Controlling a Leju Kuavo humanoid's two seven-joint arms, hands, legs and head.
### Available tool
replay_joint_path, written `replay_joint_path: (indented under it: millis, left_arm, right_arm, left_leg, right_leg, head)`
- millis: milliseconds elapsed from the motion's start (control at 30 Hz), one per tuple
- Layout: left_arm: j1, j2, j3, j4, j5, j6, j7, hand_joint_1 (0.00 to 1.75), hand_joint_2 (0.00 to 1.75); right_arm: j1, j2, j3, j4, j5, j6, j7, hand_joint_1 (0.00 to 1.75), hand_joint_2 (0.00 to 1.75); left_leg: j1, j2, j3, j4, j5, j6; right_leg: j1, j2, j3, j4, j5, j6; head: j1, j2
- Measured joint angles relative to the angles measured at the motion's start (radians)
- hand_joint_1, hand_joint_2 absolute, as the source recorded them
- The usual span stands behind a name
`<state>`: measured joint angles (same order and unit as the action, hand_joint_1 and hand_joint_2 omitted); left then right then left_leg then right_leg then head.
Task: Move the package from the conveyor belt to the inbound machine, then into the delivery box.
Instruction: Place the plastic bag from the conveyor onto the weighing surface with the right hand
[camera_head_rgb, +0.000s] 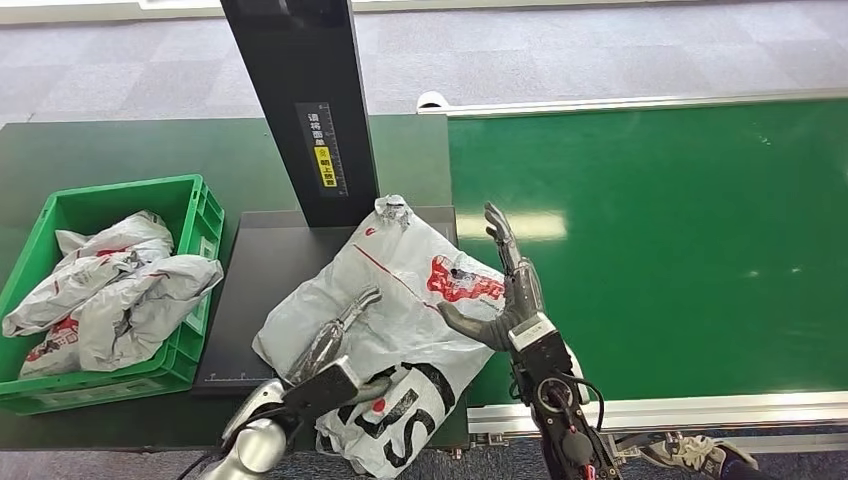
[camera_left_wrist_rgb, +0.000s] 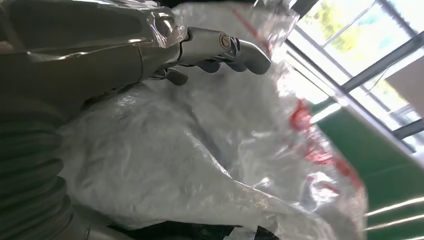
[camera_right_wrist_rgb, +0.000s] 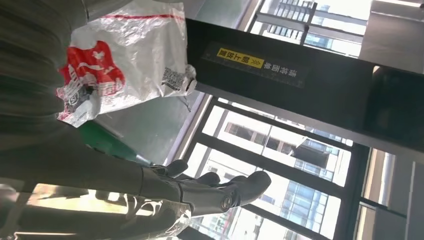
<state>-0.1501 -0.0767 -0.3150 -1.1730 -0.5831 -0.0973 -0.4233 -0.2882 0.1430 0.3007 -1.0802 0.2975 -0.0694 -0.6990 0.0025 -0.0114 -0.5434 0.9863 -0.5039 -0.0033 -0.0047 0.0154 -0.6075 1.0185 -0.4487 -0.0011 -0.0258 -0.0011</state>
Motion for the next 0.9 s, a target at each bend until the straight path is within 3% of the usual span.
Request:
replay_joint_path:
  millis: [233,300,367,433,900]
  left_arm:
    - [-0.071,0.007,-0.047,0.129,-0.159,-0.028,0.066,0.0,1.75]
    - [-0.092,0.006,-0.049,0.156,-0.154,-0.05,0.064,0.51,1.75]
    - [-0.109,0.005,-0.049,0.18,-0.143,-0.067,0.058,1.36,1.75]
    - [-0.121,0.004,-0.048,0.199,-0.132,-0.074,0.044,1.73,1.75]
    - [-0.118,0.003,-0.04,0.196,-0.065,-0.031,-0.036,1.75,1.75]
  right_arm:
    - [0.01,0.011,-0.035,-0.002,0.04,-0.009,0.0,0.0,1.75]
    - [0.01,0.013,-0.041,-0.002,0.044,-0.009,0.0,0.0,1.75]
    - [0.01,0.016,-0.044,-0.002,0.046,-0.012,0.002,0.0,1.75]
    - [0.01,0.018,-0.048,-0.001,0.048,-0.018,0.011,0.0,1.75]
    - [0.021,0.026,-0.109,0.03,0.046,-0.028,0.078,0.0,1.75]
  left_leg:
    - [0.0,-0.001,0.003,0.0,0.0,0.0]
    - [0.0,-0.002,0.005,0.0,0.0,0.0]
    - [0.0,-0.002,0.008,0.0,0.0,0.0]
    - [0.0,-0.003,0.01,-0.001,-0.001,0.001]
    - [0.0,-0.004,0.011,-0.001,0.0,0.001]
  right_leg:
    - [0.0,-0.001,0.004,0.0,0.0,0.0]
    - [0.0,-0.001,0.008,0.0,-0.001,0.0]
    - [0.0,-0.002,0.012,0.0,-0.001,0.001]
    - [-0.001,-0.002,0.015,0.0,-0.002,0.001]
    - [-0.001,-0.003,0.013,0.0,-0.001,0.001]
  head:
    - [0.0,0.0]
    - [0.0,0.0]
    - [0.0,0.0]
    - [0.0,0.0]
    - [0.0,0.0]
